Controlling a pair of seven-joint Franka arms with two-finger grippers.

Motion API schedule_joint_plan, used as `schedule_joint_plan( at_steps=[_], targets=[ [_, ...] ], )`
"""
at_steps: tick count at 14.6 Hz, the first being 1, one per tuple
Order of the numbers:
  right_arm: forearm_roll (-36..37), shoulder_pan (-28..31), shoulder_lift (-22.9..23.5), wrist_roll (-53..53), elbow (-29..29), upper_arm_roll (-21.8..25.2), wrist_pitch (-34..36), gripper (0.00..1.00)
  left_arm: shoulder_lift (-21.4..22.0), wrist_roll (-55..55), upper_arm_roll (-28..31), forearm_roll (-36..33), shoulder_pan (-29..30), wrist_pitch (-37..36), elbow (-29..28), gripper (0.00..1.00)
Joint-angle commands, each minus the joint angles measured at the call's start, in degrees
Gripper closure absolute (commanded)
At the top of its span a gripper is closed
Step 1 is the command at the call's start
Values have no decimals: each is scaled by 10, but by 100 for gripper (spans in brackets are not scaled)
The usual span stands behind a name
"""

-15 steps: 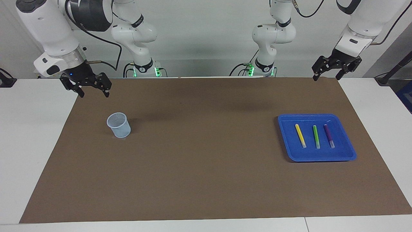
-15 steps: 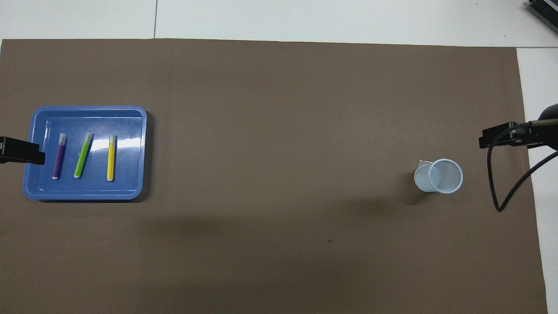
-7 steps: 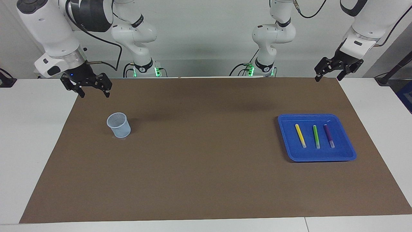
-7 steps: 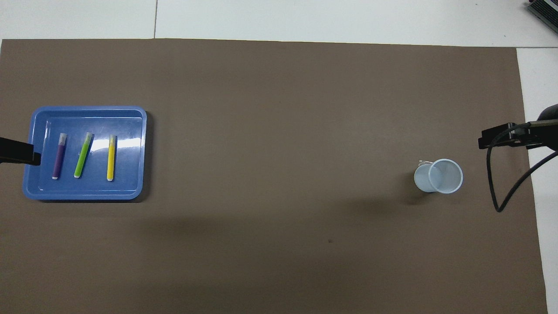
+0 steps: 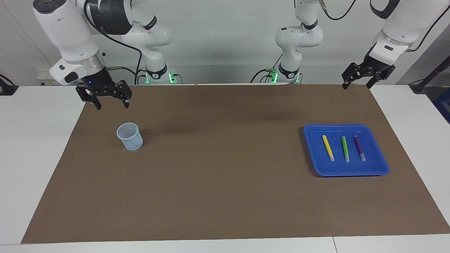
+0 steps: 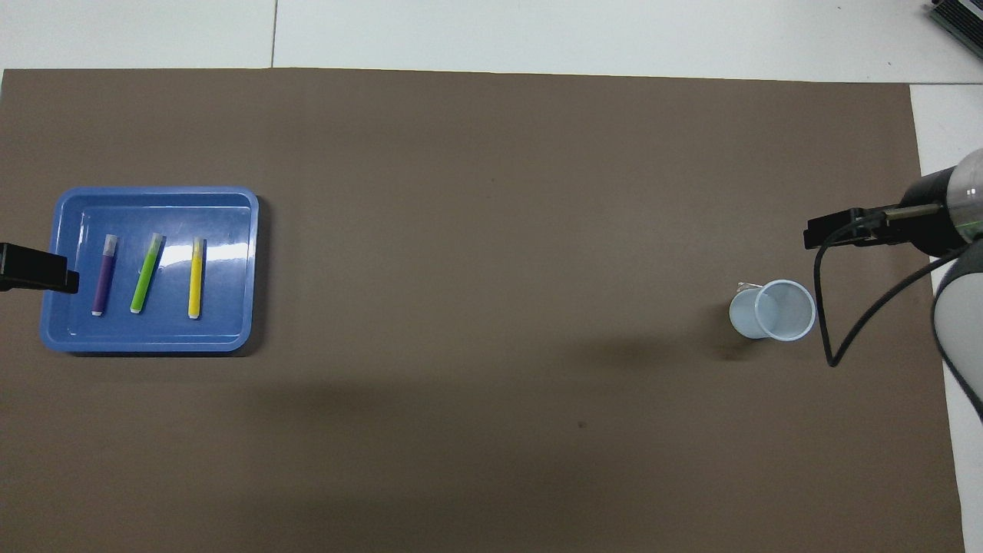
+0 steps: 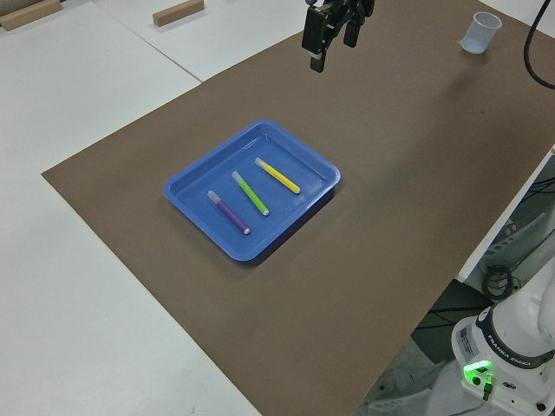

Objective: Transfer and insert pens with both arms
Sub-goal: 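Lower the left gripper onto the yellow pen while the right gripper moves inward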

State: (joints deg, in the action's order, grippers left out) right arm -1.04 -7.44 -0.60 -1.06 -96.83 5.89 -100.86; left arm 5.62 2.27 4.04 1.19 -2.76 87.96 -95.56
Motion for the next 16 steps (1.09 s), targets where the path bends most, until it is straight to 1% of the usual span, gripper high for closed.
schedule_joint_plan(
  at_steps=[1, 3, 6, 8, 10, 12, 14, 16],
  targets=[
    [-35, -14, -20, 27, -41, -1, -57, 0, 31, 7, 1, 5, 1, 32, -62, 0],
    [-52, -20, -25, 33, -56, -1, -80, 0, 56, 5, 1, 6, -1, 81, -124, 0],
    [-54, -34, -24, 49, -73, -1, -115, 0, 54, 5, 1, 6, -1, 95, -143, 0],
    [-88, -45, -24, 86, -99, -1, -158, 0, 55, 5, 1, 6, 0, 124, -172, 0],
    [-100, -55, -23, 92, -112, -1, -181, 0, 53, 7, 1, 6, 2, 162, -206, 0],
    [-100, -64, -22, 89, -116, 0, -187, 0, 47, 8, 1, 6, 5, 200, -235, 0],
    [-100, -65, -24, 86, -118, -1, -182, 0, 24, 8, 1, 6, 3, 220, -241, 0],
    [-100, -81, -25, 86, -118, -1, -177, 0, -1, 8, 0, 6, -1, 247, -242, 0]
  ],
)
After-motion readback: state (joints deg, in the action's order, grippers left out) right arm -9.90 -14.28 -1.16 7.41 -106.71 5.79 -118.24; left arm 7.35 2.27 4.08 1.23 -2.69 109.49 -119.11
